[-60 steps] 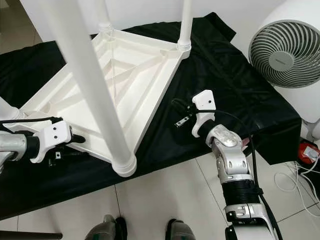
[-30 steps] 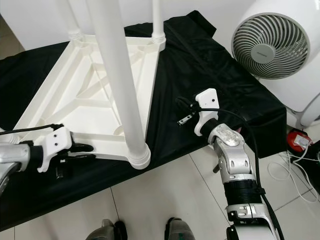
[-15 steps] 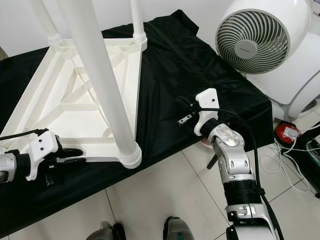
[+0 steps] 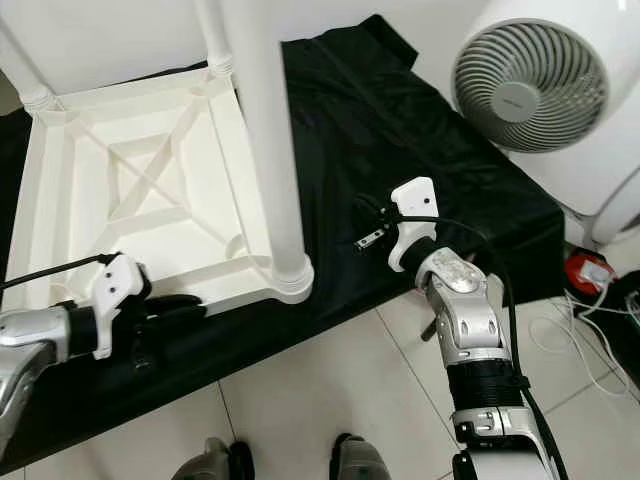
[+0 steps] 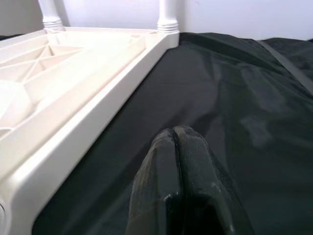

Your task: Building children table

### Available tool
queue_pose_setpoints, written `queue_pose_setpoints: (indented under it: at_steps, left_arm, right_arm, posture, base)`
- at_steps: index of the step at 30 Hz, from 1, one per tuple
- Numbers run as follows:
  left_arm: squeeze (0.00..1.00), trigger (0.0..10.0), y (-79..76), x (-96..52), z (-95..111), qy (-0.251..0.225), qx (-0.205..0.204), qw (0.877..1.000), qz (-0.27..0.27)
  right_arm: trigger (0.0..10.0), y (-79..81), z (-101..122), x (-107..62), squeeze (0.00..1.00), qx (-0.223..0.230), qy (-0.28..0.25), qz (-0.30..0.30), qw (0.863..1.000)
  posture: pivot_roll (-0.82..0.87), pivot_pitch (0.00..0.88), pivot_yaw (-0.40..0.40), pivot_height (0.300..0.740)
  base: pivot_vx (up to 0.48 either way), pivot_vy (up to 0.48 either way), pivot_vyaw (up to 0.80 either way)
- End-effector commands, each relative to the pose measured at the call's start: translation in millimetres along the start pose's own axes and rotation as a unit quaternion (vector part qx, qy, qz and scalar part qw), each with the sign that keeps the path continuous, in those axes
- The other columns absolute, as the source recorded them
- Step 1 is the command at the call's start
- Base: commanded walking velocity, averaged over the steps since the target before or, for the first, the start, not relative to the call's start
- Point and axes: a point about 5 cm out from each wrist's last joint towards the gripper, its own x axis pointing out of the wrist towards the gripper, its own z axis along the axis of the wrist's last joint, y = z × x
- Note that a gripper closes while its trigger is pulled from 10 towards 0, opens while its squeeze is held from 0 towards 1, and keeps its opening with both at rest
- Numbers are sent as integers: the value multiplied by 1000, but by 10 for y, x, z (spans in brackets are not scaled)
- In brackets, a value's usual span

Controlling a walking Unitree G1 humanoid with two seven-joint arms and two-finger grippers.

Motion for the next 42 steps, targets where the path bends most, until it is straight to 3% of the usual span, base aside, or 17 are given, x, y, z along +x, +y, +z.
queue_pose_setpoints:
  at_steps: [1,2,3,9,10,13,17,18,27,29,31,35,42]
  left_arm:
    - [929,10000,69,56,-112,19,-26,994,107]
    - [929,10000,69,56,-112,19,-26,994,107]
    - [1000,10000,89,86,-97,15,-32,993,114]
    - [1000,10000,109,177,-17,0,-14,993,116]
    - [0,10000,106,219,58,-15,-2,994,107]
    - [0,10000,89,258,217,-44,13,995,83]
    - [0,10000,83,228,261,-48,15,996,80]
    - [0,10000,81,225,271,-48,16,995,81]
    - [0,10000,87,233,307,-48,23,995,87]
    - [0,10000,99,231,344,-53,28,994,88]
    - [0,10000,99,231,344,-53,28,994,88]
    - [0,10000,94,256,460,-78,24,994,75]
    - [0,10000,23,331,560,-98,22,993,58]
  right_arm:
    - [10000,-15,-6,-11,0,4,0,-9,1000]
    - [10000,-15,-6,-11,0,4,0,-9,1000]
    - [10000,-23,-12,-12,0,6,0,-15,1000]
    - [10000,-56,-18,-5,0,15,-3,-35,999]
    - [10000,-72,-16,-3,1000,21,-4,-41,999]
    - [10000,-105,1,-38,1000,28,-9,-37,999]
    - [10000,-179,-1,-123,1000,27,-1,-27,999]
    - [10000,-187,4,-160,0,27,2,-12,1000]
    - [10000,-120,87,-297,0,33,8,89,995]
    - [10000,-15,138,-385,0,39,16,175,984]
    - [10000,-15,138,-385,0,39,16,175,984]
    - [10000,98,176,-442,0,23,29,273,961]
    - [10000,76,216,-394,0,5,31,303,952]
  posture:
    - [-35,148,75,740]
    - [-35,148,75,740]
    - [-35,148,75,740]
    - [-38,149,75,740]
    - [-38,154,69,740]
    - [-40,157,64,740]
    - [-42,166,65,740]
    - [-42,166,65,740]
    - [-40,172,58,740]
    - [-34,167,43,740]
    - [-34,167,43,740]
    - [-33,151,32,740]
    - [-25,146,26,740]
  base:
    - [0,0,0]
    - [0,0,0]
    - [0,0,0]
    - [0,0,0]
    - [0,0,0]
    - [0,0,0]
    - [0,0,0]
    - [0,0,0]
    - [0,0,0]
    - [0,0,0]
    - [0,0,0]
    - [0,0,0]
    - [0,0,0]
